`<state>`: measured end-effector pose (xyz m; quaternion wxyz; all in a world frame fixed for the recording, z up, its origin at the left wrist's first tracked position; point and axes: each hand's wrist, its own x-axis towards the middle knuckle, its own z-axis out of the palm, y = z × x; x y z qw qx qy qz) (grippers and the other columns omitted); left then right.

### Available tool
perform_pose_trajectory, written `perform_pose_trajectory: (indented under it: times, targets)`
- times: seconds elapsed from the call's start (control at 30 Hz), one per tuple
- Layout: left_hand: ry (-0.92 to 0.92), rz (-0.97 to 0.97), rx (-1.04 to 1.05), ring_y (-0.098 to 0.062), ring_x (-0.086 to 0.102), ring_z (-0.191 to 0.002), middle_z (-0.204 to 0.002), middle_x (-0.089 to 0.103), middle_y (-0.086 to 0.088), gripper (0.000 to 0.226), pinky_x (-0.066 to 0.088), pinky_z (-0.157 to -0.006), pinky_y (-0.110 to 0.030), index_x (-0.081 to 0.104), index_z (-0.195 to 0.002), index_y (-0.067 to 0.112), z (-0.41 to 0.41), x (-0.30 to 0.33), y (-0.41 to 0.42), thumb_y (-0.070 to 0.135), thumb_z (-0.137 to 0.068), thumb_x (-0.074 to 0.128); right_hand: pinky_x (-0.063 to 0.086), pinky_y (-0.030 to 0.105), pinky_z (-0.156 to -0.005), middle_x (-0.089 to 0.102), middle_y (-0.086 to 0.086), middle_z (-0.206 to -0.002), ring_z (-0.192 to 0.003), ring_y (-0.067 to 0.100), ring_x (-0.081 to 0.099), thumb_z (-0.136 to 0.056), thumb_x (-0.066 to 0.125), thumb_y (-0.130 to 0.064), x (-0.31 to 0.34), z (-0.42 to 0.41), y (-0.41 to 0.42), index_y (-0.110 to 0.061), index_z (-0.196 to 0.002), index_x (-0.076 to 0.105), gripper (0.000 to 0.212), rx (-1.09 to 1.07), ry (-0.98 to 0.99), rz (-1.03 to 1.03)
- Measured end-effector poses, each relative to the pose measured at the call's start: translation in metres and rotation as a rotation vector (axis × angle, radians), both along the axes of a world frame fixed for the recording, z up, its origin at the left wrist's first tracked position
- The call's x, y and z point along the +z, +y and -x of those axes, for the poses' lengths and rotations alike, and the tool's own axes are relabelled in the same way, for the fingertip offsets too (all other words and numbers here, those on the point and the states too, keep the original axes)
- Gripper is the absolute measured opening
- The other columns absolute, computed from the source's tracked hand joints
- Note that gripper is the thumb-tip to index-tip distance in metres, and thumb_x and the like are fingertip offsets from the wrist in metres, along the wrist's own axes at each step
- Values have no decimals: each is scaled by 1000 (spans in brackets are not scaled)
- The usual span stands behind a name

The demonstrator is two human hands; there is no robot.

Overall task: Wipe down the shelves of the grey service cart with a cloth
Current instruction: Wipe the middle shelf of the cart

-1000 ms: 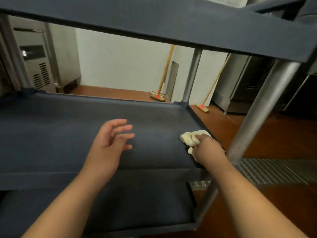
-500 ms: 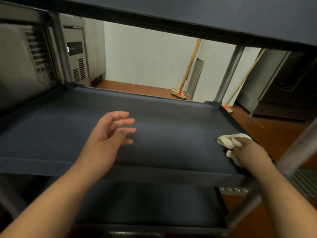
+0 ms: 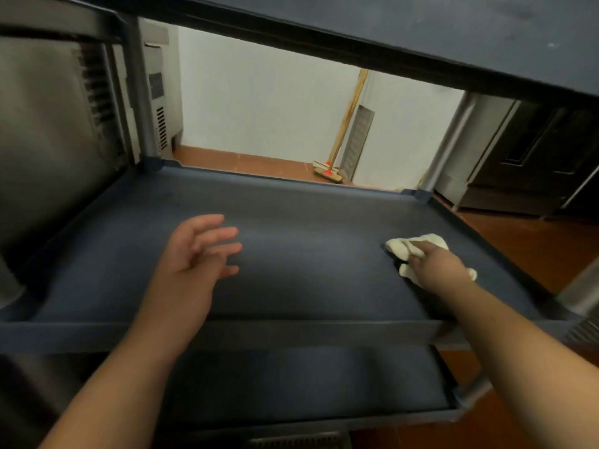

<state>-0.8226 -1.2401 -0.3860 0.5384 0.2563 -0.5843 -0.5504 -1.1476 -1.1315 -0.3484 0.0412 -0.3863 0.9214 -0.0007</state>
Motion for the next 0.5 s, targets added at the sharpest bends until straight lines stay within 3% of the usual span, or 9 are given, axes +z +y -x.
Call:
perform_pose_trajectory:
  times: [0.1,0.2,0.33,0.5]
  targets:
    - [15,-17,35,-22,66,-104,-113,66,-6,36,57,-81,-38,57,-111,25,-19,-3,-4,-4,-94,46,31,25,-96,51,12,-139,-125,26,51,-93,59,-19,-12,-42,-32,-6,-134,52,44,69,-65,115]
    - [47,-11,67,-20,67,-100,-113,66,-8,32,58,-76,-32,56,-113,21,-41,0,-6,8,-84,51,37,26,-89,58,7,-135,-121,25,56,-95,56,-23,-31,-74,-72,-18,-133,58,39,167,-152,258]
    - [66,41,143,-14,67,-94,-110,65,-7,34,57,-71,-29,53,-117,13,-70,10,-9,0,-86,48,41,33,-101,55,4,-140,-127,26,51,-98,51,-27,-50,-146,-122,-27,-137,56,40,350,-204,343]
    - [18,71,274,-12,66,-92,-107,65,-5,46,55,-77,-38,54,-107,25,-98,22,-11,-16,-89,41,38,40,-109,46,4,-146,-134,29,43,-97,50,-25,-52,-244,-175,-27,-141,52,44,580,-254,318]
